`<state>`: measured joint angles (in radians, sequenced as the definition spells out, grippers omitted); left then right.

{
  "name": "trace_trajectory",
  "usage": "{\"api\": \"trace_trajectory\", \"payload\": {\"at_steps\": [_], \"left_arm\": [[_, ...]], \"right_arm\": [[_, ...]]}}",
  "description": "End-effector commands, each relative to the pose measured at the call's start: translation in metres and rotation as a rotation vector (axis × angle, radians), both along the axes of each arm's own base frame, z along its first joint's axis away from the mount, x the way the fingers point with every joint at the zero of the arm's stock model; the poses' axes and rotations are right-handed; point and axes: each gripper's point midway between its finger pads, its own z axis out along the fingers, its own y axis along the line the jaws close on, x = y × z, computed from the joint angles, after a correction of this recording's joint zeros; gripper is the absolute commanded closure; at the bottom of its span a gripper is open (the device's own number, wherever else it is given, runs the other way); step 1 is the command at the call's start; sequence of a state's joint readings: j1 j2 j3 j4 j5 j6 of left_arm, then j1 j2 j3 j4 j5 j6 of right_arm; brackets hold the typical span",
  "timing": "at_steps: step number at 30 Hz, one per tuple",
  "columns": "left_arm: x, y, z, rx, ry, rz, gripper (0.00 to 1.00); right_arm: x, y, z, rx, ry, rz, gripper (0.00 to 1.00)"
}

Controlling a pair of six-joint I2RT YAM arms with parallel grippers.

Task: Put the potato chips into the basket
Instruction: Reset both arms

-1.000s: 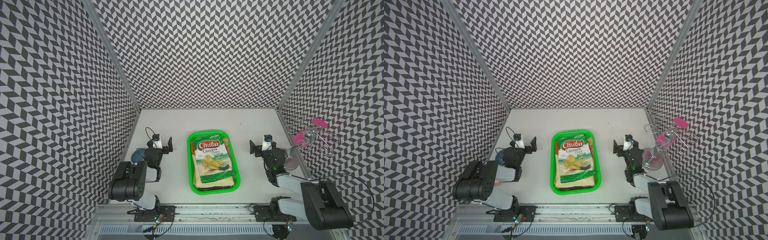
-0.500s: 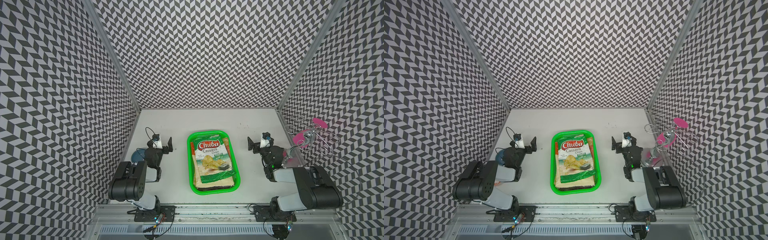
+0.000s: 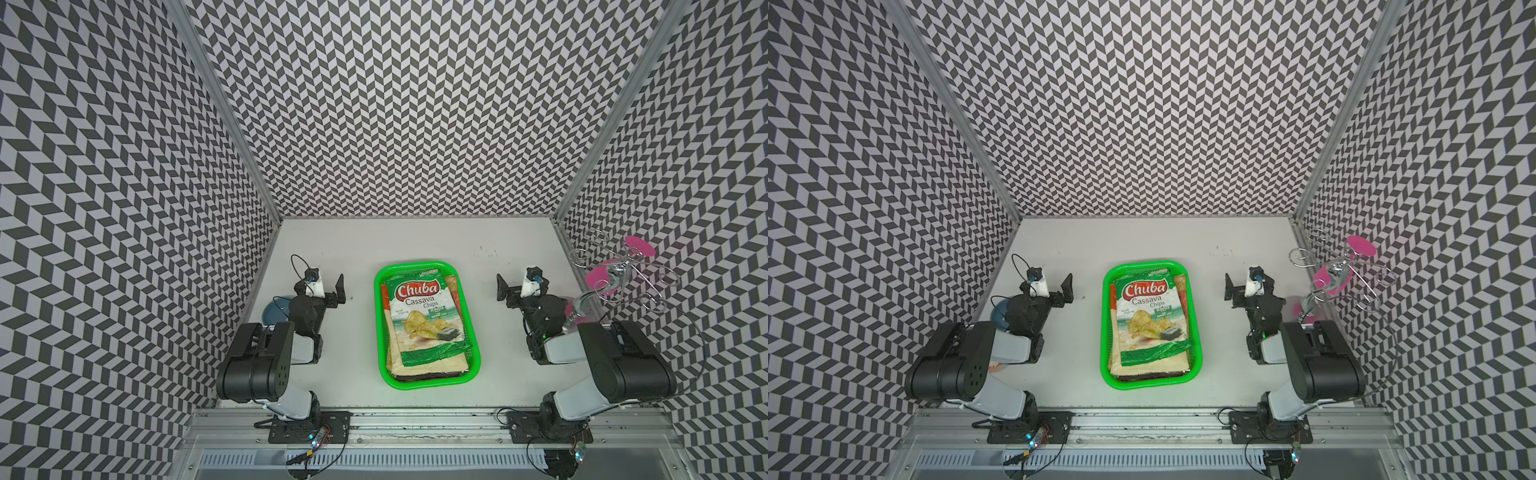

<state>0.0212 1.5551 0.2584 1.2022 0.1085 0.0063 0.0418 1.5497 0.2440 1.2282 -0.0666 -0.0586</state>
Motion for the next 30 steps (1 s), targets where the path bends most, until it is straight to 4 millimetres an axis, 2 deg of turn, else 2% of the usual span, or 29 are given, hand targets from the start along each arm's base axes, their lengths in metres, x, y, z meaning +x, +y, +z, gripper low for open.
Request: {"api": "trace_trajectory", "payload": {"at_steps": [1,30], "left_arm": [[0.0033,0.0007,0.0093,0.007,-0.027,0.005,0.01],[0.0031,0.0003,0.0092,0.007,-0.027,0.004,0.01]], "right_arm": [[0.0014,-0.0057,0.017,0.017,-0.064,-0.026,0.0],[0.0026,-0.0051,0.015,0.012,-0.049,-0.023,0.0]]}}
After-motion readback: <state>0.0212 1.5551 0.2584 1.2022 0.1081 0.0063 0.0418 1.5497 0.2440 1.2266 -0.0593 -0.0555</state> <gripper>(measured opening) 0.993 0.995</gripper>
